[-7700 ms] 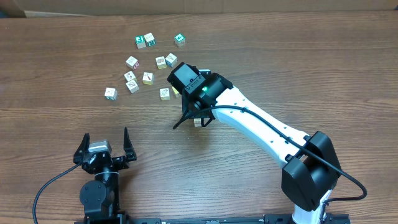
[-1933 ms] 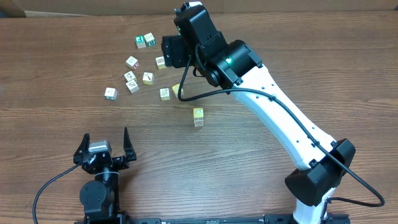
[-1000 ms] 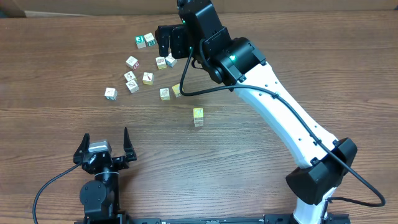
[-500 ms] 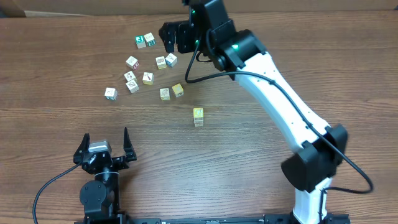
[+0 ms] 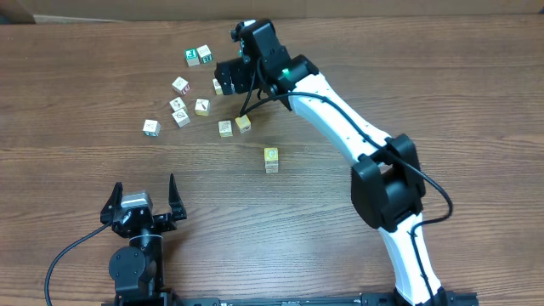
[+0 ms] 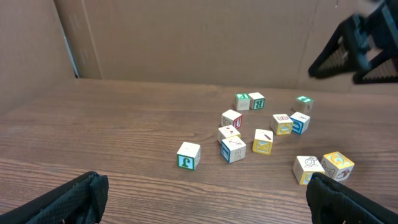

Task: Form a tower
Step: 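Move the right gripper toward the blocks at back-center, then lower the right gripper and close it on another yellow block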

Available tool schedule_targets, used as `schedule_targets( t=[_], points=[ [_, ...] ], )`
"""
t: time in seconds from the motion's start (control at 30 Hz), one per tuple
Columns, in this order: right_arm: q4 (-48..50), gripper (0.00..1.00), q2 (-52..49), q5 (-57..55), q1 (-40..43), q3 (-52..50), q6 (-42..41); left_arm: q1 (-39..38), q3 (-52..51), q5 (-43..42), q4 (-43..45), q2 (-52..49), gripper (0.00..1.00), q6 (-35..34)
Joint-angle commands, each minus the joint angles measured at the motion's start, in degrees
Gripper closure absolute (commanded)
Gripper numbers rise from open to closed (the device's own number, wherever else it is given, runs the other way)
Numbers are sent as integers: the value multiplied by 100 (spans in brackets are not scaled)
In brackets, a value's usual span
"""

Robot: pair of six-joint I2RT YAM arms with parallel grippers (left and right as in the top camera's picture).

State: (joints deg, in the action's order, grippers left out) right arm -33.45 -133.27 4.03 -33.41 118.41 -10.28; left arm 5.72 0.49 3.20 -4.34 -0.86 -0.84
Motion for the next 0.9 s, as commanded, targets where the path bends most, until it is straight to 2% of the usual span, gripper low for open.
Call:
schedule_targets(
  t=[0.0,0.13,0.23,0.37,0.6,0.87],
  points=[
    [170,5,-225,-7,-26,122,470,-11,-20,-7,11,59,0,129],
    [269,19,-354,-122,-22,122,844,-11,-20,-7,11,59,0,129],
    [376,25,-380,-280,4,122,890,-11,-20,-7,11,59,1,129],
    [588,39,-380,-284,101,122,887,-11,-20,-7,11,59,0,129],
    [599,40,-380,50,317,122,896,-11,-20,-7,11,59,1,129],
    [-374,34,-380,374,225,122,931,-11,-20,-7,11,59,0,129]
  ],
)
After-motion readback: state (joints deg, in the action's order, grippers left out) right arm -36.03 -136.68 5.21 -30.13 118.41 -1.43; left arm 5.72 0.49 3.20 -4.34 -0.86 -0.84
